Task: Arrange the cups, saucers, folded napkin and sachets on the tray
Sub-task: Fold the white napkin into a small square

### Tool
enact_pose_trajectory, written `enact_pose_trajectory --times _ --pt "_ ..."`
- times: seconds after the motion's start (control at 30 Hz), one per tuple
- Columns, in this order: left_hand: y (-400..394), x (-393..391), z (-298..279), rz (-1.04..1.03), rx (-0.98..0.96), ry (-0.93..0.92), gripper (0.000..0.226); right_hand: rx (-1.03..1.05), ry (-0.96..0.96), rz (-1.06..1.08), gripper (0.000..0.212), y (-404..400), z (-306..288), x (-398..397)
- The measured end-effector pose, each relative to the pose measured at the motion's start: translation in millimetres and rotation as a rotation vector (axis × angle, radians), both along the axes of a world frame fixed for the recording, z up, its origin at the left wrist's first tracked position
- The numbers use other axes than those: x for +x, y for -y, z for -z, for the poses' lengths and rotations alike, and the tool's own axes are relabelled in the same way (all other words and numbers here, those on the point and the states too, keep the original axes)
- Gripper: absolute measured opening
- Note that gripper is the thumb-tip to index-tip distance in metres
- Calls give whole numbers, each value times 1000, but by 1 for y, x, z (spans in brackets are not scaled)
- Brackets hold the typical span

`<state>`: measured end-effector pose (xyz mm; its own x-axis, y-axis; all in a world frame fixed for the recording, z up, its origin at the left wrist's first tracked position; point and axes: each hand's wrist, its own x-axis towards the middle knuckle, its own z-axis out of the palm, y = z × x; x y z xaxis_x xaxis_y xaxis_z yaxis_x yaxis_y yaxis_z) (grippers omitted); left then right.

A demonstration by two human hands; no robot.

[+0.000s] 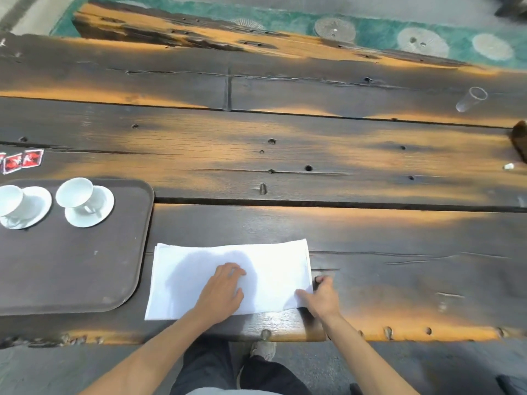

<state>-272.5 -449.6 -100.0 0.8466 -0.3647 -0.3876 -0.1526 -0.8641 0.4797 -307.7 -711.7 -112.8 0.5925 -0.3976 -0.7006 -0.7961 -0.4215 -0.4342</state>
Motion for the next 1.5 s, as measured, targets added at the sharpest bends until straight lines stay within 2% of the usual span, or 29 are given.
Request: enact_pose_trajectory --times 0.07,0.13,0.23,0.27,0.33,0.43,0.57,0.67,0.8,0.87,0.97,1.03,1.13,1.33,1.4,1.5 --pt "23 21 -13 103 -30 40 51 132 -7 68 26 -2 -8 3" --pt "49 45 -30 247 -37 111 66 171 71 51 11 -4 -20 6" --pt "86 79 -58 586 10 137 88 162 215 -89 7 -6 -47 11" --pt "96 89 -67 705 53 157 88 149 249 -157 10 -6 -56 13" --pt "113 111 -86 889 135 207 69 110 312 -269 15 -4 -74 18" --pt "120 141 -115 1026 245 236 40 90 371 -355 20 2 -99 27" --pt "93 176 -150 849 199 221 30 49 430 -345 9 22 -127 46" --pt "68 197 -178 684 72 214 15 -18 488 -390 15 33 -154 68" --pt "44 215 -223 542 3 315 16 -98 581 -454 27 36 -204 105" --pt "33 224 -248 474 -35 364 13 -145 650 -488 24 37 -233 125" --pt "17 237 -287 384 -95 461 8 -111 779 -486 16 36 -275 150" --pt "8 242 -310 346 -142 511 3 -100 849 -488 12 35 -301 165" --pt "-1 241 -337 322 -182 586 11 -124 926 -530 9 34 -329 177" --pt "-14 218 -366 304 -270 678 12 -183 1019 -619 10 36 -357 179" --pt "-18 208 -375 275 -323 684 11 -189 1073 -641 12 36 -363 175" --pt "-25 198 -384 194 -433 625 9 -91 1166 -634 8 35 -369 170"
